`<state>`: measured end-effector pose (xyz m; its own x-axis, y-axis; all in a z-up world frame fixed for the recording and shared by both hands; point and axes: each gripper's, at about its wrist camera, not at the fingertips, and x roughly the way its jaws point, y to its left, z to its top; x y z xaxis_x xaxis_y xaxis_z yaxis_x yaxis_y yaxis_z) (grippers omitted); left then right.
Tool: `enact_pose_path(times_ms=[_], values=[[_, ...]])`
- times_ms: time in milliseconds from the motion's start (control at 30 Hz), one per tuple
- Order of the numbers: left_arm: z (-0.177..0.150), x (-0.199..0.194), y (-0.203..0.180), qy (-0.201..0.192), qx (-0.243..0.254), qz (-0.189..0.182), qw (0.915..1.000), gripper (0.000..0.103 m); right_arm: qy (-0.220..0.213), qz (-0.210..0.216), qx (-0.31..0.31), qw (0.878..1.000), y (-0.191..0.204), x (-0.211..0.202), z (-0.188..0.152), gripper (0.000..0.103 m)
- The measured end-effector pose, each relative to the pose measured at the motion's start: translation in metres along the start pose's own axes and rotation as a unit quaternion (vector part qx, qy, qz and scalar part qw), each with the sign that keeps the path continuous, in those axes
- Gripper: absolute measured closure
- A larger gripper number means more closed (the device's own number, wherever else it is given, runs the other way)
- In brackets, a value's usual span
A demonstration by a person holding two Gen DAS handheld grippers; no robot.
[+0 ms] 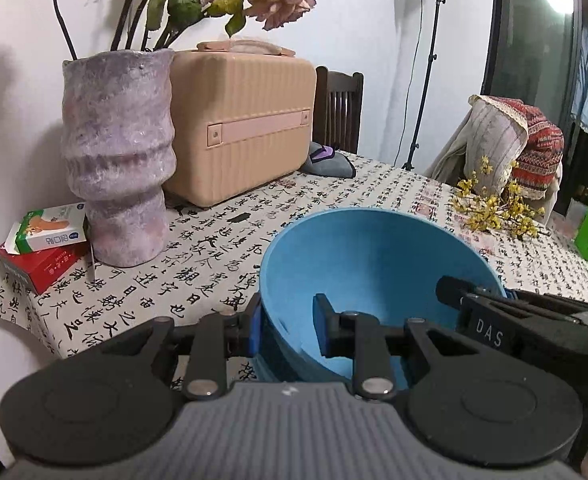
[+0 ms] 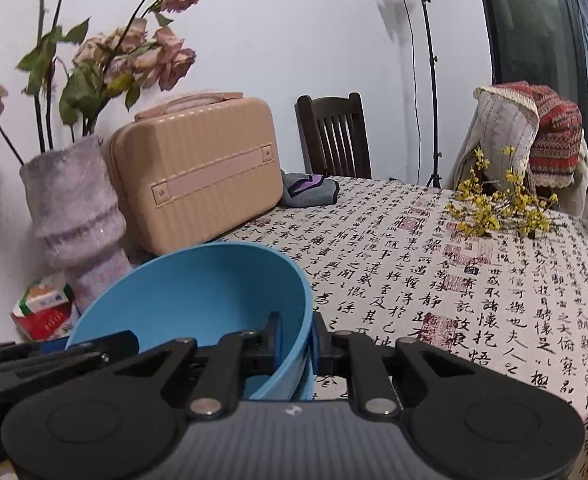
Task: Organize plates and bowls
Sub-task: 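Carry the blue bowl across the table toward the pink vase with both tools, then lower the blue bowl onto the stacked blue bowls and open both tools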
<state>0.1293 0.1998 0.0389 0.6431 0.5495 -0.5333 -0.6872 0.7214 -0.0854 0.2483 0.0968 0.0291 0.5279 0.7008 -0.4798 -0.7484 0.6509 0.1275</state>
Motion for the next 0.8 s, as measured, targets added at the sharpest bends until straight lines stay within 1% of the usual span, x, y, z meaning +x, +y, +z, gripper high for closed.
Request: enact_pose_path(times_ms=[233, 367, 400, 433, 467, 533, 567, 600, 633, 667, 700, 733, 767, 800], values=[[-0.001, 0.004, 0.003, -0.002, 0.0, -0.002, 1.0, 0.078, -0.004, -0.011, -0.031, 0.999, 0.007, 0.004, -0.007, 0.089], [-0.002, 0.002, 0.003, -0.002, 0.0, -0.006, 1.0, 0.076, -0.003, -0.01, -0.032, 0.999, 0.007, 0.004, -0.006, 0.089], [-0.002, 0.002, 0.003, -0.002, 0.0, -0.008, 1.0, 0.072, -0.003, -0.009, -0.031, 0.999, 0.007, 0.004, -0.006, 0.089], [-0.003, 0.001, 0.003, -0.003, -0.001, -0.009, 1.0, 0.065, -0.003, -0.008, -0.03, 1.0, 0.006, 0.004, -0.006, 0.089], [-0.003, 0.0, 0.003, -0.003, -0.001, -0.009, 1.0, 0.061, -0.002, -0.005, -0.029, 1.0, 0.006, 0.004, -0.006, 0.087], [-0.004, -0.001, 0.003, -0.008, -0.002, -0.015, 0.9999, 0.056, -0.003, 0.0, -0.022, 1.0, 0.004, 0.003, -0.006, 0.085], [-0.004, -0.003, 0.003, -0.011, -0.004, -0.017, 0.9998, 0.054, -0.004, 0.003, -0.018, 1.0, 0.002, 0.002, -0.006, 0.085], [-0.004, -0.003, 0.005, -0.012, -0.008, -0.022, 0.9997, 0.049, -0.007, 0.008, -0.014, 1.0, 0.0, 0.001, -0.006, 0.085], [-0.004, -0.005, 0.007, -0.016, -0.013, -0.028, 0.9994, 0.039, -0.009, 0.014, -0.009, 1.0, -0.001, -0.001, -0.006, 0.085], [-0.004, -0.007, 0.01, -0.022, -0.019, -0.033, 0.999, 0.034, -0.013, 0.021, -0.003, 1.0, -0.004, -0.003, -0.006, 0.084], [-0.004, -0.01, 0.013, -0.029, -0.024, -0.037, 0.9986, 0.025, -0.016, 0.025, 0.003, 1.0, -0.007, -0.006, -0.005, 0.076], [-0.004, -0.012, 0.015, -0.036, -0.029, -0.04, 0.9981, 0.02, -0.022, 0.028, 0.011, 0.999, -0.011, -0.01, -0.005, 0.071], [-0.004, -0.016, 0.018, -0.045, -0.035, -0.043, 0.9974, 0.018, -0.031, 0.033, 0.02, 0.999, -0.015, -0.016, -0.005, 0.061], [-0.004, -0.02, 0.021, -0.05, -0.038, -0.046, 0.997, 0.014, -0.041, 0.038, 0.027, 0.998, -0.02, -0.022, -0.005, 0.052]])
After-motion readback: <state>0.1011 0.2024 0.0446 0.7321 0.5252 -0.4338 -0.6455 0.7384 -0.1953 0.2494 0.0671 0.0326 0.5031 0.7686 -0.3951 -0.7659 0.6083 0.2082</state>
